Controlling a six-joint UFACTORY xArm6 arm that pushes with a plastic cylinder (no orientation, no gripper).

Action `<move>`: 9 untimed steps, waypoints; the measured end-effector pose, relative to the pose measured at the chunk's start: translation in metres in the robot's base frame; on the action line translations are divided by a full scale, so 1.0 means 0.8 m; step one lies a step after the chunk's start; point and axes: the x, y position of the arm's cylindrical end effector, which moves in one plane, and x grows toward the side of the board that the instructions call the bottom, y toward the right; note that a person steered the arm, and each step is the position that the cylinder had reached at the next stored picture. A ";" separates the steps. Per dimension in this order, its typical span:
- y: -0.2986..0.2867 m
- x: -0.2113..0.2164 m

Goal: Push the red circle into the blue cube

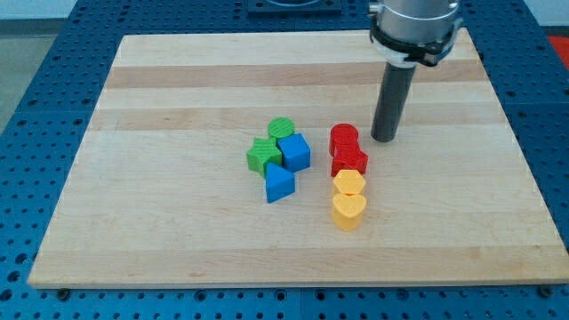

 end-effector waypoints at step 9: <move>-0.060 0.015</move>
